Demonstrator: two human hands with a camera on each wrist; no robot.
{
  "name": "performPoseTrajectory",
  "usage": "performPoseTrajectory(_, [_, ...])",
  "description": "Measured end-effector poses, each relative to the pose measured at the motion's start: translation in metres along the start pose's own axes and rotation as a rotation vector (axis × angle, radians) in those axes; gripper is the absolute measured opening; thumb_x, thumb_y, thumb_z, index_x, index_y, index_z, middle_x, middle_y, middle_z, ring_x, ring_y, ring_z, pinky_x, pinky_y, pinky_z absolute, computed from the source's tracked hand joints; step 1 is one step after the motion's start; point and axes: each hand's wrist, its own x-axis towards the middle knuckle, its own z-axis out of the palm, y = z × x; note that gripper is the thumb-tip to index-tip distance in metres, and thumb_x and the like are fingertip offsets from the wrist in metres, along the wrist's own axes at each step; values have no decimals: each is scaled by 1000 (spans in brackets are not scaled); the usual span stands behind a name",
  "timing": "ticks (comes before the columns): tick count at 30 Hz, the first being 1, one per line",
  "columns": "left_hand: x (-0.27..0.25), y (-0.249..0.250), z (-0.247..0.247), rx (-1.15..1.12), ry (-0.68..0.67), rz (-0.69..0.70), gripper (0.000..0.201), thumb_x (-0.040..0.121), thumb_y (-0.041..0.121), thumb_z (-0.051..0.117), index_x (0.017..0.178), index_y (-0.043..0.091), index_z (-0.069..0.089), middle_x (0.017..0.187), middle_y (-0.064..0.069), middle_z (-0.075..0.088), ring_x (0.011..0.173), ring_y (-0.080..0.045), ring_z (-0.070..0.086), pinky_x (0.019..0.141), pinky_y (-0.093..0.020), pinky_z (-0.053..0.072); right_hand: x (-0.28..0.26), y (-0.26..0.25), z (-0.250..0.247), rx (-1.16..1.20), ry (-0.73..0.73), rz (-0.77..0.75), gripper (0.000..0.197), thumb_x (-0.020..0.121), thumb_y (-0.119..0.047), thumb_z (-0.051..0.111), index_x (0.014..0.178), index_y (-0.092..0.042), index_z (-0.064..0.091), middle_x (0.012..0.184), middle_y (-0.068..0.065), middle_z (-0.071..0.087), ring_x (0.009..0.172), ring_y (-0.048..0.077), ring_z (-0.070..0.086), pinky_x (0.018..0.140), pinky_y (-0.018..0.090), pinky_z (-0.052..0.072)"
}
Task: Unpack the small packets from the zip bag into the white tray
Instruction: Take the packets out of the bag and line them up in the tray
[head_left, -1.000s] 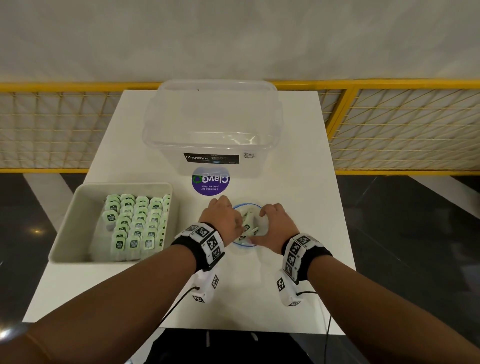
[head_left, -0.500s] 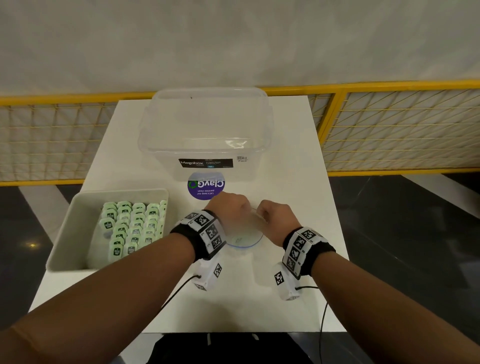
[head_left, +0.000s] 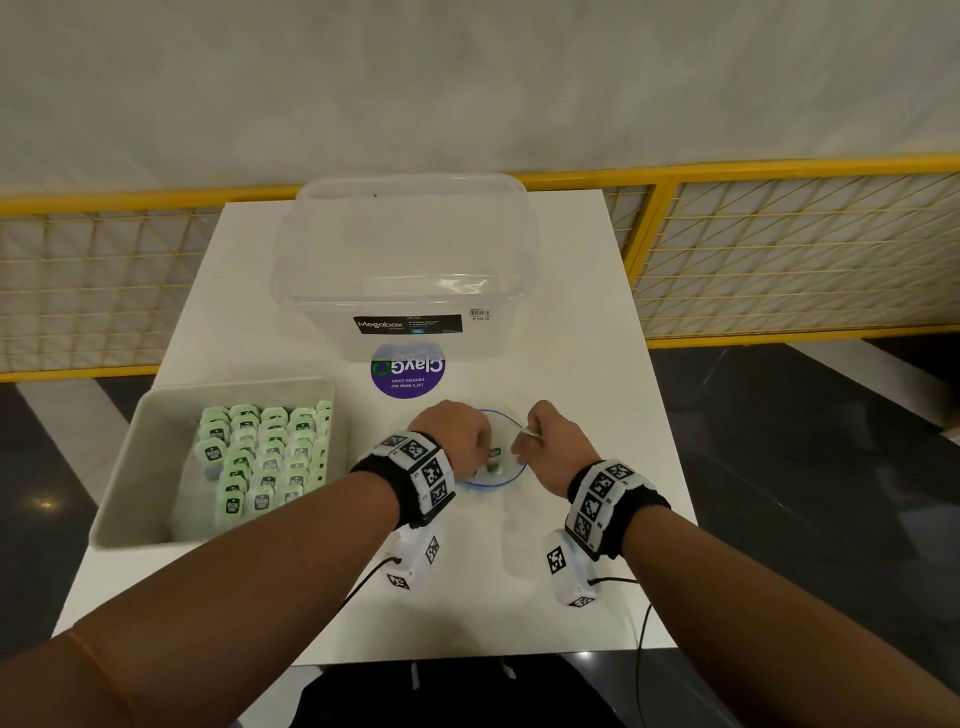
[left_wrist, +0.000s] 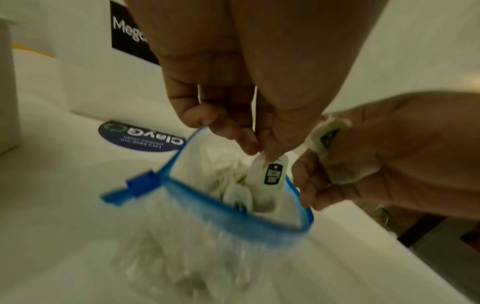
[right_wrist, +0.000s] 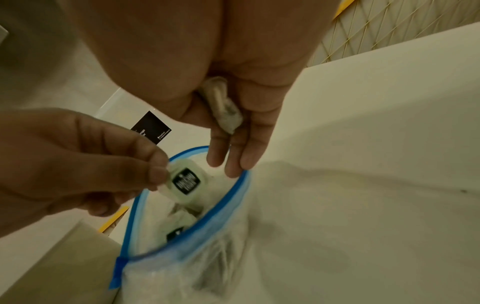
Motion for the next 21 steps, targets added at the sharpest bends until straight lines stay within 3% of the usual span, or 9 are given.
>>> performPoseTrajectory(3, [-13,-11,-20,-101,86,31,15,88,26,57,92,21,70,90,4,71,83,-18,64,77,-31,53,-1,-12,-2,3,-1,-10,15,89,-7,39,100,-18,39,84,19,63,64,27,51,62,38,45])
performPoseTrajectory(6, [-25,-24,-39,-160,141,73,15,91,24,57,96,19,70,90,4,71,80,-14,62,77,-30,52,-4,-31,-1,25,-24,-53,21,90,-9,43,108,-20,44,66,1,51,55,17,44,55,29,40])
performPoseTrajectory(9, [-35,-37,-56,-138,178,112,13,93,27,58,97,23,69,87,9,68,73,-8,54,70,-20,41,-7,-57,6,55,-12,-187,28,83,-15,60,107,-27,54,75,-5,53,67,12,52,67,24,46])
performPoseTrajectory(12, [-49,-54,-76,-129,277,131,11,90,29,61,93,23,70,78,10,64,70,-7,51,67,-20,39,-3,-82,17,15,59,-247,19,85,-26,68,103,-22,64,101,2,61,95,19,59,88,33,48])
performPoseTrajectory(15, [-64,-75,-93,-130,318,120,11,88,30,62,93,25,71,83,8,69,71,-8,53,72,-24,47,-2,-110,29,4,74,-238,18,85,-32,69,99,-20,68,101,-1,60,96,17,57,87,30,45])
performPoseTrajectory(18, [-79,-99,-107,-121,288,134,11,88,30,62,95,28,70,87,9,71,68,-5,52,72,-23,45,-4,-138,44,14,66,-271,15,83,-32,71,93,-21,72,99,-4,63,96,16,58,88,29,46])
performPoseTrajectory(21, [-96,-124,-118,-70,267,139,11,89,30,61,94,29,70,89,10,70,67,-5,51,69,-22,40,-5,-163,64,15,37,-299,12,84,-32,72,86,-21,69,75,-13,57,75,7,53,71,22,42])
